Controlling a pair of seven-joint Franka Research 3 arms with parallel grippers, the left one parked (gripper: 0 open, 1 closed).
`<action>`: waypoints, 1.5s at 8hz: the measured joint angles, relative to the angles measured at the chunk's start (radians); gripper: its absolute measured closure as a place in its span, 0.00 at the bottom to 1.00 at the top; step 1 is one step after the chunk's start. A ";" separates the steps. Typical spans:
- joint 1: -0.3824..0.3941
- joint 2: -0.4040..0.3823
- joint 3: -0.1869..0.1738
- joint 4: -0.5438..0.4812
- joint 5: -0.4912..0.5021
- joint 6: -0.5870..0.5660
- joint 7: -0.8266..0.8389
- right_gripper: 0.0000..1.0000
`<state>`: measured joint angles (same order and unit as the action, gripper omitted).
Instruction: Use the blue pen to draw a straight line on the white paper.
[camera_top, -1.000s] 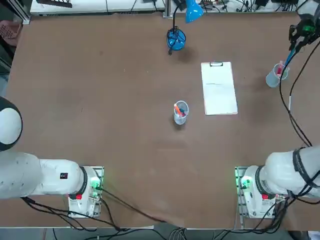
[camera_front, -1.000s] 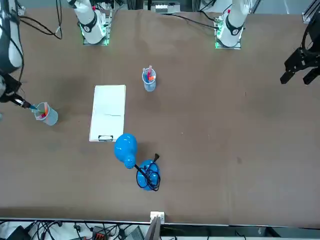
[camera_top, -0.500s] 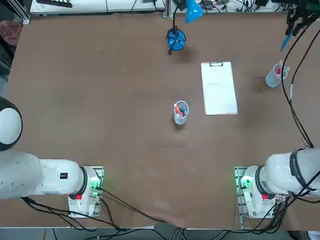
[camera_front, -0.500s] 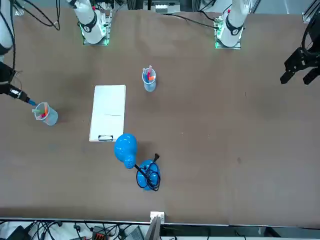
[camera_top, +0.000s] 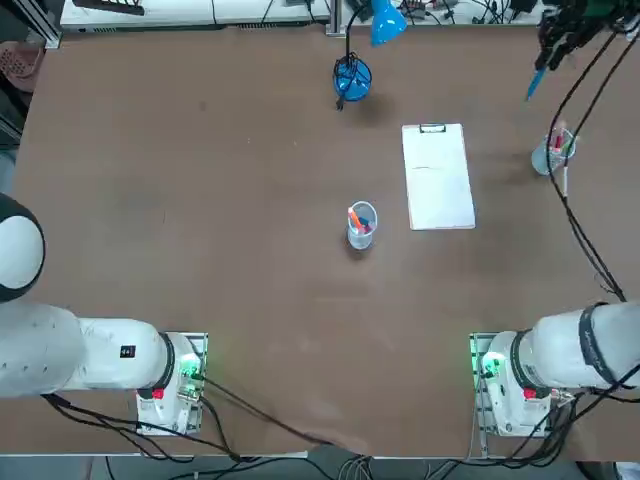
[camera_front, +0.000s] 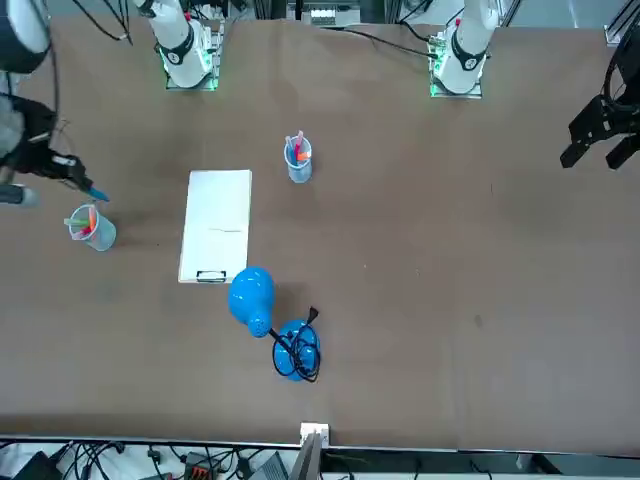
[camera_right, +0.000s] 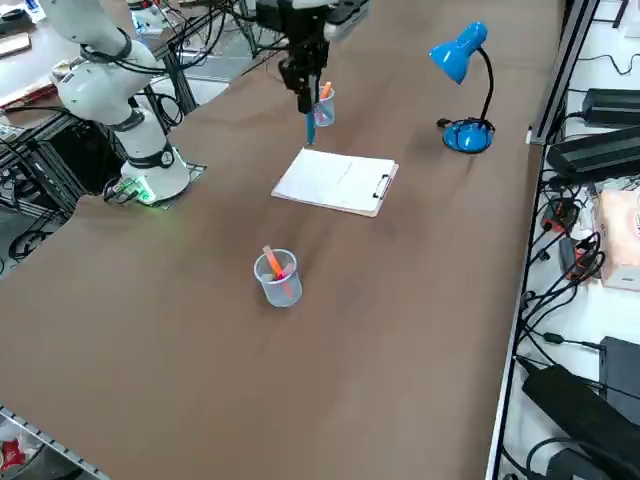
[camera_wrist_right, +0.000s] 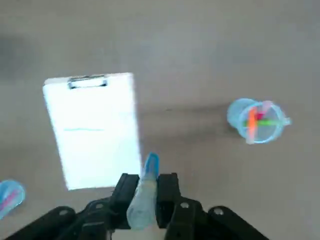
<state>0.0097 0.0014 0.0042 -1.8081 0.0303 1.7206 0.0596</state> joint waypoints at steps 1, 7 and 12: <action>0.046 -0.007 0.001 -0.047 0.023 0.042 0.039 0.83; 0.274 -0.079 0.011 -0.448 -0.009 0.391 0.249 0.83; 0.323 -0.041 0.035 -0.543 -0.244 0.472 0.423 0.83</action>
<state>0.3332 -0.0396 0.0391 -2.3510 -0.2141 2.1923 0.4825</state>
